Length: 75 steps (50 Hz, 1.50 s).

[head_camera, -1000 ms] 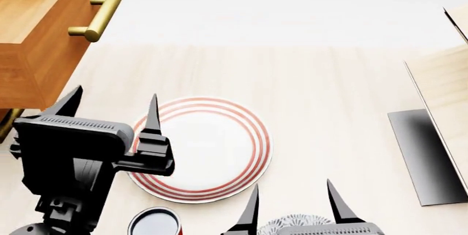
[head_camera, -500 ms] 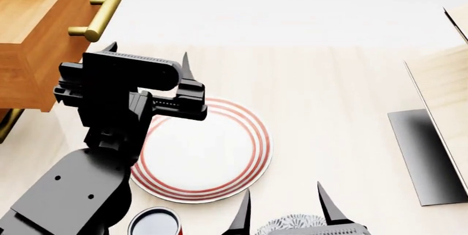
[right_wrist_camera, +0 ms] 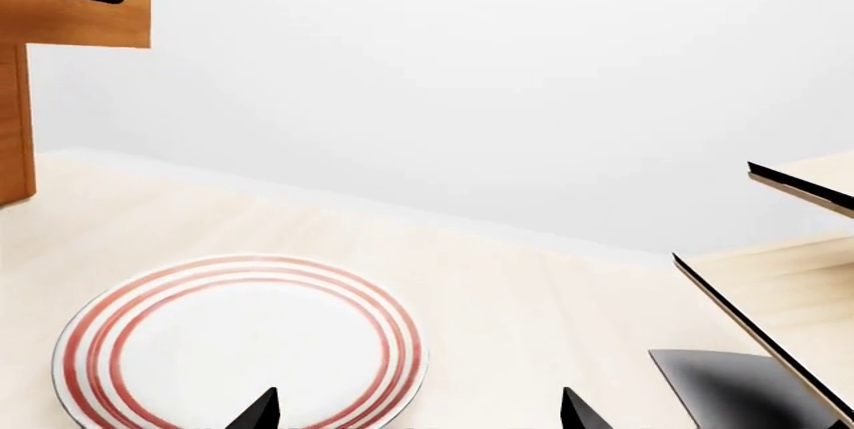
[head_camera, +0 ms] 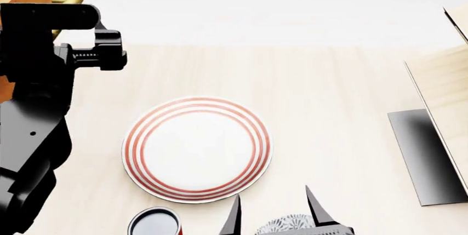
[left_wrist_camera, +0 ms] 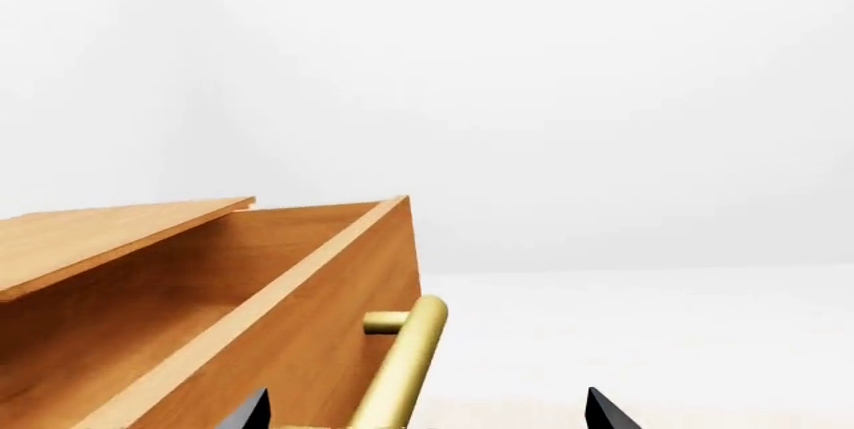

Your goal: Close the top drawer of the cabinet.

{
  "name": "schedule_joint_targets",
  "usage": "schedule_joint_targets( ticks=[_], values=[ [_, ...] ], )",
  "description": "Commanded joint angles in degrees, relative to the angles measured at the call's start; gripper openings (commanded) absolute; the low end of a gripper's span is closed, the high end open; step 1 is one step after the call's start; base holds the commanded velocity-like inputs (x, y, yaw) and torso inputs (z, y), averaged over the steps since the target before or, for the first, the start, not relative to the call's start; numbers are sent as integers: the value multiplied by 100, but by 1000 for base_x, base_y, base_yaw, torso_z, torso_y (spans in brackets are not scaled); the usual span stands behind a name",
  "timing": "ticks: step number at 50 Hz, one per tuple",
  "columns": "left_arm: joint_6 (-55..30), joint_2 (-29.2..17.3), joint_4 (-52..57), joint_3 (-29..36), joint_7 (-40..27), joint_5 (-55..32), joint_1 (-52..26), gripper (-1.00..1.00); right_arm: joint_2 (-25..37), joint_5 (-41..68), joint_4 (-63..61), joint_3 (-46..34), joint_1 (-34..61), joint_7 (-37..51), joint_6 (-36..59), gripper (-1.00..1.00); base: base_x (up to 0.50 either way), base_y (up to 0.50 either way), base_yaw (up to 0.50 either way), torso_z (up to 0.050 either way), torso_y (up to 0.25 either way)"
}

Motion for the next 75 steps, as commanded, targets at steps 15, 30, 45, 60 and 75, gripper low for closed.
schedule_joint_targets(
  ticks=[15, 30, 45, 60, 75],
  values=[
    [87, -457, -863, -512, -406, 24, -429, 100, 38, 27, 110, -124, 48, 68, -27, 100, 0, 0, 0, 0, 0],
    [164, -696, -1187, -774, -770, 102, -531, 100, 49, 59, 222, -176, 37, 123, -115, 100, 0, 0, 0, 0, 0],
    [182, -893, -1284, -906, -945, 142, -513, 100, 77, 82, 303, -238, 38, 163, -143, 100, 0, 0, 0, 0, 0],
    [184, -986, -1361, -959, -1048, 174, -544, 100, 98, 126, 421, -282, 74, 181, -212, 100, 0, 0, 0, 0, 1],
    [153, -1099, -1434, -1061, -1180, 178, -548, 100, 112, 159, 507, -318, 85, 226, -253, 100, 0, 0, 0, 0, 0]
  ],
)
